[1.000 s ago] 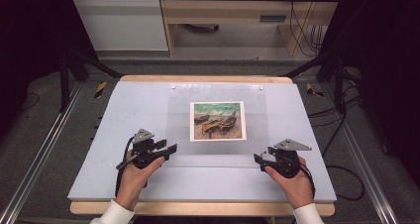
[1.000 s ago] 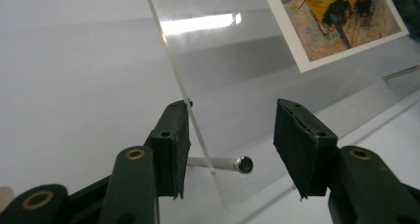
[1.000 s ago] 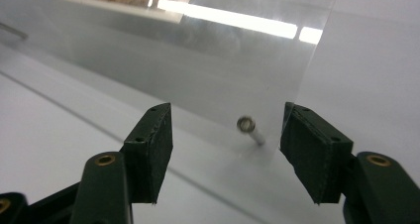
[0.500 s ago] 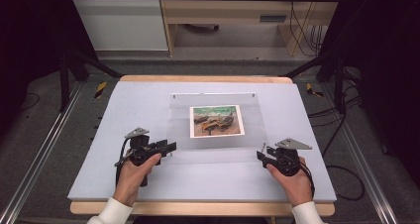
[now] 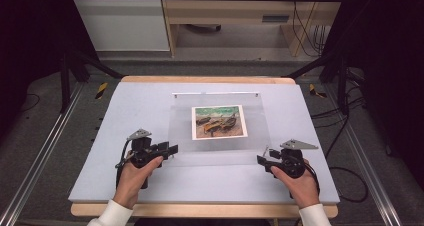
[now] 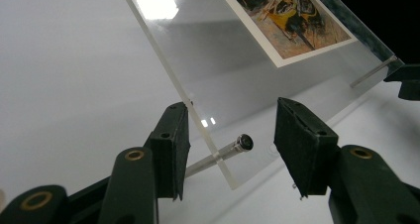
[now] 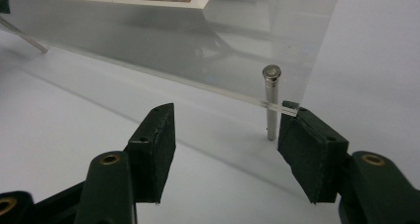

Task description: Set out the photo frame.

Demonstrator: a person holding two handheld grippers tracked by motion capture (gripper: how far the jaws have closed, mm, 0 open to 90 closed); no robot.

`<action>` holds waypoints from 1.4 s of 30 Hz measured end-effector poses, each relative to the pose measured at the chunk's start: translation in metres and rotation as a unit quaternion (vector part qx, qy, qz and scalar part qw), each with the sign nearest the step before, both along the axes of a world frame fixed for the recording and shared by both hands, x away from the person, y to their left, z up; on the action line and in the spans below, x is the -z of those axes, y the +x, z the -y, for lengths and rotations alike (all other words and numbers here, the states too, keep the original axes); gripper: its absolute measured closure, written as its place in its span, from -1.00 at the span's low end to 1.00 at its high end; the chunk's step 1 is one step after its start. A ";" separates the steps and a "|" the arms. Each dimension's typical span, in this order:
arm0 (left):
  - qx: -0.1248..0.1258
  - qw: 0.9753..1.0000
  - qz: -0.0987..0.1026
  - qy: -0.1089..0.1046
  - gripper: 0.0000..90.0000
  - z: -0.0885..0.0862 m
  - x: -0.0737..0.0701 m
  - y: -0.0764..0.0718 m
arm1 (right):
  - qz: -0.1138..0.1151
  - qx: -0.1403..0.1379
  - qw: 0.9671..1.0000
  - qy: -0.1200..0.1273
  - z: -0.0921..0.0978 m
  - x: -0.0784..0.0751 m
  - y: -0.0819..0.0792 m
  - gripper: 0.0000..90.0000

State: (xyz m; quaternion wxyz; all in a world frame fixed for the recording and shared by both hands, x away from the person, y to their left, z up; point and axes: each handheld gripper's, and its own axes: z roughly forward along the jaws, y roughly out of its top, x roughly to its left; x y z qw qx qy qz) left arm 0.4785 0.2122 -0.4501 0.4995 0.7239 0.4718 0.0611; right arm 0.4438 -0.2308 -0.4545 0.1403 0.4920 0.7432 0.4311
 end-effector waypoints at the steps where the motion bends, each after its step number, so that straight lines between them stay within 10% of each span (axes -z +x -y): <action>1: 0.000 1.000 0.000 0.000 0.05 0.000 0.000 0.000 | 0.000 0.000 1.000 0.000 0.000 0.000 0.000 -0.14; 15: -0.001 1.000 -0.007 0.010 0.05 0.000 -0.001 -0.002 | -0.004 0.016 0.999 0.040 0.010 -0.009 0.003 -0.33; 25: -0.002 1.000 -0.006 0.012 0.05 0.000 -0.002 -0.002 | -0.025 0.017 0.995 0.091 0.011 -0.004 0.038 -0.19; 42: 0.010 0.998 0.015 0.059 0.06 0.004 -0.005 -0.014 | -0.009 0.007 0.998 0.061 0.011 -0.006 0.020 -0.05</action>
